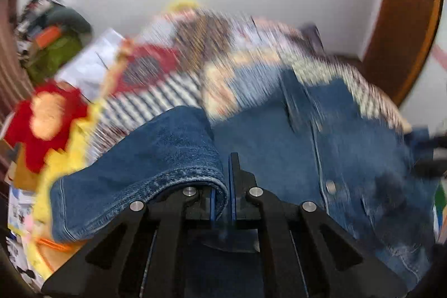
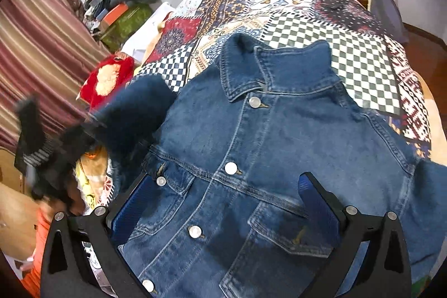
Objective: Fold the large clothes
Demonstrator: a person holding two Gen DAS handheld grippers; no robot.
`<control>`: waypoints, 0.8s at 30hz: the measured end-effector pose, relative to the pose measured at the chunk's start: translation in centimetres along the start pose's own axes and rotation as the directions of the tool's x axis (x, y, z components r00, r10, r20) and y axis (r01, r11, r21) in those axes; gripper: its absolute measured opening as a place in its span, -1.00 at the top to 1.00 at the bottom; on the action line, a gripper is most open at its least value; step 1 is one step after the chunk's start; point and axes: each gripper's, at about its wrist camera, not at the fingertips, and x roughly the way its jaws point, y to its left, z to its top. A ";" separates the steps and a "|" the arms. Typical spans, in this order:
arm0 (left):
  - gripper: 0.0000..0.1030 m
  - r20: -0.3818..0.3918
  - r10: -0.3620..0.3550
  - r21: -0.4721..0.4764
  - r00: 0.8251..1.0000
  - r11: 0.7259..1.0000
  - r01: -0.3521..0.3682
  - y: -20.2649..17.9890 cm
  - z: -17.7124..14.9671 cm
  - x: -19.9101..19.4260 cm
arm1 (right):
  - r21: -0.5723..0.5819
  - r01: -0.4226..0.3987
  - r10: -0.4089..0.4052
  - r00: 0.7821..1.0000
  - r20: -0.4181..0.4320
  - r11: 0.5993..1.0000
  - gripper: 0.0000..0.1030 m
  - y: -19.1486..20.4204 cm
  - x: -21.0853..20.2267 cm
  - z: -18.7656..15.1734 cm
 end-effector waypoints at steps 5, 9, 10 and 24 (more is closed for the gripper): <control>0.80 -0.215 -0.137 -0.116 0.967 0.987 0.114 -0.9 -4.5 5.6 | 0.020 -0.011 0.010 1.000 0.019 1.000 -1.00 -0.7 -1.8 -0.9; 0.12 -0.213 -0.184 -0.147 0.960 0.977 0.155 -0.3 -4.9 3.7 | 0.001 0.015 -0.015 1.000 0.024 1.000 -1.00 -0.6 -2.3 -1.2; -0.34 -0.213 -0.211 -0.166 0.954 0.970 0.178 0.1 -5.0 3.0 | -0.002 0.019 -0.019 1.000 0.024 1.000 -1.00 -0.6 -2.2 -1.1; -0.70 -0.060 -0.305 -0.654 0.950 0.732 0.193 16.4 -10.9 -0.3 | -0.042 -0.013 0.011 0.999 -0.045 0.999 -1.00 3.2 2.6 -0.8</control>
